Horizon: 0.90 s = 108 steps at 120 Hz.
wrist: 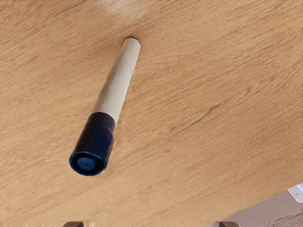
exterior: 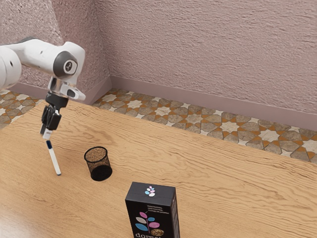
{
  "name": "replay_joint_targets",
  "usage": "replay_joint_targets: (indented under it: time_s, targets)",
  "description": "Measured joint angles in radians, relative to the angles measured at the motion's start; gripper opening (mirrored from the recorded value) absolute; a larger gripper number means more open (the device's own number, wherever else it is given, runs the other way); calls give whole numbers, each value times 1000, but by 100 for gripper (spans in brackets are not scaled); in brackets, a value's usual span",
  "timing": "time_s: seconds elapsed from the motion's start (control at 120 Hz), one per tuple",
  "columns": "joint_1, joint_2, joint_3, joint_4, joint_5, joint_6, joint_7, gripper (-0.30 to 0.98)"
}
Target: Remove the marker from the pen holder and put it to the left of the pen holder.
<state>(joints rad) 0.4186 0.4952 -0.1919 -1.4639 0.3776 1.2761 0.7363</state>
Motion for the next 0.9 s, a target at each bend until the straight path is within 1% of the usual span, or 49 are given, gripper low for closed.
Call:
replay_joint_targets:
  time_s: [0.108, 0.175, 0.225, 0.283, 0.375, 0.408, 0.467, 0.533, 0.633, 0.9]
  targets:
    - [2, -24, -11, -1, -4, -2, -1, 45]
    - [12, -47, -45, -5, -8, -2, -2, 51]
    - [58, -56, -125, -8, -8, 4, -3, 55]
    - [118, -65, -240, -8, -7, 16, -4, 58]
    - [153, -103, -366, -8, -11, 46, -10, 62]
    - [186, -116, -432, -8, -14, 60, -16, 63]
    - [266, -128, -562, -7, -29, 87, -25, 64]
    - [300, -150, -642, -7, -53, 110, -35, 65]
    - [309, -172, -676, -9, -68, 133, -49, 67]
    - [305, -189, -687, -14, -79, 160, -75, 68]
